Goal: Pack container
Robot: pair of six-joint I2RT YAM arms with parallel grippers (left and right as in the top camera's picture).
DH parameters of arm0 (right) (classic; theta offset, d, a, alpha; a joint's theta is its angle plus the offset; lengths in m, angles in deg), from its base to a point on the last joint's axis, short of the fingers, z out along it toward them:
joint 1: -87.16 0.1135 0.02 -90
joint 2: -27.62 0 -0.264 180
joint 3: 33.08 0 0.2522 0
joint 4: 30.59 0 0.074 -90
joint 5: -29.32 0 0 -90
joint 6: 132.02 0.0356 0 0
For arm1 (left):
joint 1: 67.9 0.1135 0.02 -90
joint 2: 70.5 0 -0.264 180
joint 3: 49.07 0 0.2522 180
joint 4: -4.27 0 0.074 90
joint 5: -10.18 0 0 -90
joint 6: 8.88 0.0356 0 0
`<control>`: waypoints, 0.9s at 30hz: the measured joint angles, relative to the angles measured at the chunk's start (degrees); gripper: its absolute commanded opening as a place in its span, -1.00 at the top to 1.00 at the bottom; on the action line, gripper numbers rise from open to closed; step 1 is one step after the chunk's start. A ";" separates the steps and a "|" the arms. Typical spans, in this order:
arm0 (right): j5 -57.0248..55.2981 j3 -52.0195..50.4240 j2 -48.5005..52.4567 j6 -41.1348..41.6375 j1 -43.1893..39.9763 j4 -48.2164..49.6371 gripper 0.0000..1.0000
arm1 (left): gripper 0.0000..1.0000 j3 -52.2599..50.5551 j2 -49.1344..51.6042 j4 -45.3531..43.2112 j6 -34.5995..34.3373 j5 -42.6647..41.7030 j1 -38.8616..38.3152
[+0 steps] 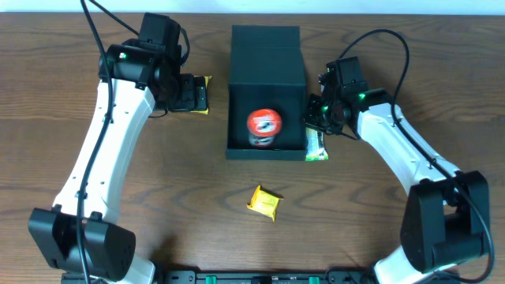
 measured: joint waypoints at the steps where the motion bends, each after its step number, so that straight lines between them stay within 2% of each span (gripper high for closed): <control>1: -0.35 0.00 0.00 -0.11 0.00 -0.15 0.97 | -0.91 0.00 0.00 0.00 0.00 0.00 0.00; 6: 0.90 0.00 0.00 -0.37 0.00 0.28 0.97 | -0.91 0.00 0.00 0.00 0.00 0.00 0.00; 16: 14.36 0.00 0.00 1.90 0.15 3.61 0.97 | -0.91 0.00 0.00 0.00 -0.42 0.00 0.00; 27: 15.06 0.00 0.00 7.52 6.43 6.97 0.97 | -0.91 0.00 0.00 -0.39 -1.49 -0.02 0.00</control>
